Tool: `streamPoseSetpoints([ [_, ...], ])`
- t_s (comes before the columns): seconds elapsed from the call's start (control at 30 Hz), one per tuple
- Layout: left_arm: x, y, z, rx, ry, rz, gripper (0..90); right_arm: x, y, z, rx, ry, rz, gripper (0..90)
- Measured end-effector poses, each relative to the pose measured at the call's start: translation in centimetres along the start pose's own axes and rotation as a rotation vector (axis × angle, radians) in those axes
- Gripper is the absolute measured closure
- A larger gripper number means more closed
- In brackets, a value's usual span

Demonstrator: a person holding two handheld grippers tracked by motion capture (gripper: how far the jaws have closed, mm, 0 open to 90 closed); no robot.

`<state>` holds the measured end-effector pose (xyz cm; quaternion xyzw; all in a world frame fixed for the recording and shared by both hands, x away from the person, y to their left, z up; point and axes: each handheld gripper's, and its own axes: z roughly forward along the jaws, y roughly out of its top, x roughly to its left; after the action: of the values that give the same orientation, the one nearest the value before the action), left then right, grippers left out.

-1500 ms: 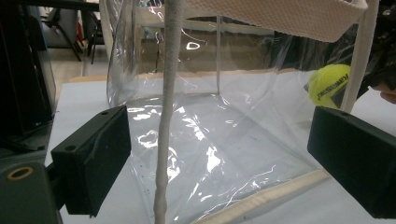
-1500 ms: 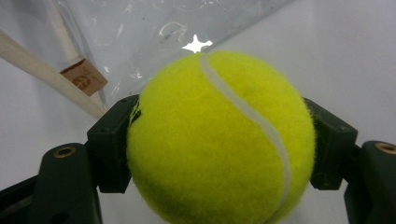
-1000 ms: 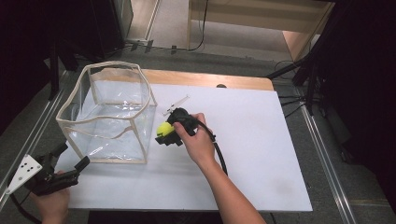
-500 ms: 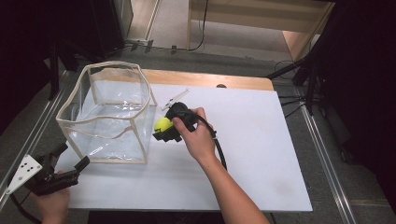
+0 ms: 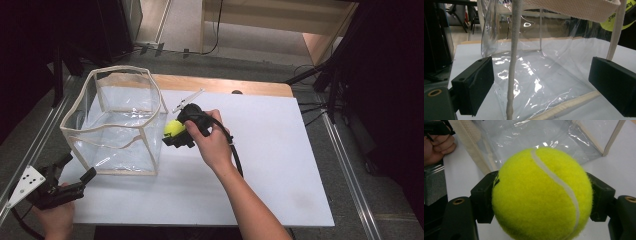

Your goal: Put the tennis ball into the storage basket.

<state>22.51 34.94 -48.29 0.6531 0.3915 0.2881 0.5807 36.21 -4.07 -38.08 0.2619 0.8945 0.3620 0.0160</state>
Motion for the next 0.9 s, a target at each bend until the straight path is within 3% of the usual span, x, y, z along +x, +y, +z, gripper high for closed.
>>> streamPoseSetpoints([
  [0.9,0.0,0.0,0.0,-0.001,-0.001,0.001,6.5,0.3,2.5,-2.9,-0.043,-0.008,-0.032,23.8],
])
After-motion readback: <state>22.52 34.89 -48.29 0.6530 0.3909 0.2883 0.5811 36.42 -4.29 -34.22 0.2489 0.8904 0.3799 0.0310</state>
